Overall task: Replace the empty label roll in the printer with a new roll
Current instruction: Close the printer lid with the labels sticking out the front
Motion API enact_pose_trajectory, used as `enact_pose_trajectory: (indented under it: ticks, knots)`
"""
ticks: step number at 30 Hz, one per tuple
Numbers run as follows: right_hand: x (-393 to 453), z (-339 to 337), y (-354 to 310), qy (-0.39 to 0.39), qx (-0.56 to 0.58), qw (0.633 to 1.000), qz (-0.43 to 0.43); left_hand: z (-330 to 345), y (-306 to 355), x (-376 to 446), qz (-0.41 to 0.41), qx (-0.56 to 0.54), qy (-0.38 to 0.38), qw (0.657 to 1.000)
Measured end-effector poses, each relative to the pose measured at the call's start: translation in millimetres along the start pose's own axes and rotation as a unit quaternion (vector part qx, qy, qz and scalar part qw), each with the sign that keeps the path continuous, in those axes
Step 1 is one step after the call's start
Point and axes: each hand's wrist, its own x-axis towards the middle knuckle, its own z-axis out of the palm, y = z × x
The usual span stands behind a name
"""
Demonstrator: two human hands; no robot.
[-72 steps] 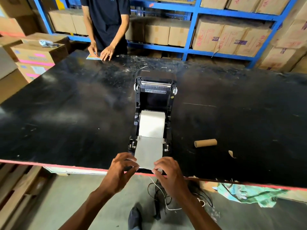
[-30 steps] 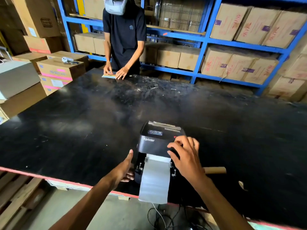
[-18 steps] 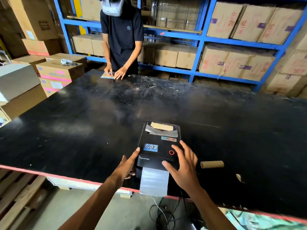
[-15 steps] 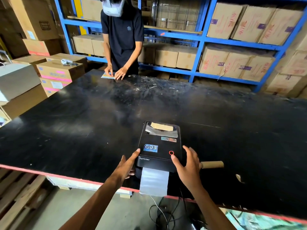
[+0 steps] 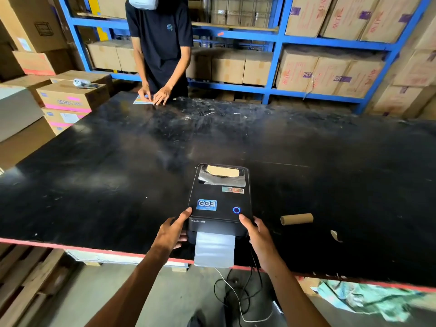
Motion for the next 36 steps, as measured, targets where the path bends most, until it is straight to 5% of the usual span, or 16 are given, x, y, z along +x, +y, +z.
enact_pose_trajectory:
  ticks: [36]
  knots:
    - [8.8, 6.6, 22.4, 0.025, 0.047, 0.998, -0.027, 6.2, -12.5, 0.8, -0.019, -0.043, 0.017, 0.999]
